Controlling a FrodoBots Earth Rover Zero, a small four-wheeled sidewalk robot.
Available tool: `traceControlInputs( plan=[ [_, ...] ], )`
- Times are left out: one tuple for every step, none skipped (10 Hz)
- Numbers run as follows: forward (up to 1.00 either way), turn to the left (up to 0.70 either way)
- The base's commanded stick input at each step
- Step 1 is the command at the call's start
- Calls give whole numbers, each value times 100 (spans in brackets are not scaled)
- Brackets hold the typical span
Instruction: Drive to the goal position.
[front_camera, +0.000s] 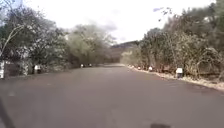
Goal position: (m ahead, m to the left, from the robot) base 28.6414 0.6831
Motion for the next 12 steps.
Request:
traceControlInputs(
  plan=[
    [100,0],
    [100,0],
    [100,0],
    [100,0],
    [100,0],
    [100,0],
    [100,0],
    [100,0],
    [100,0],
    [100,0],
    [100,0],
    [100,0]
  ],
)
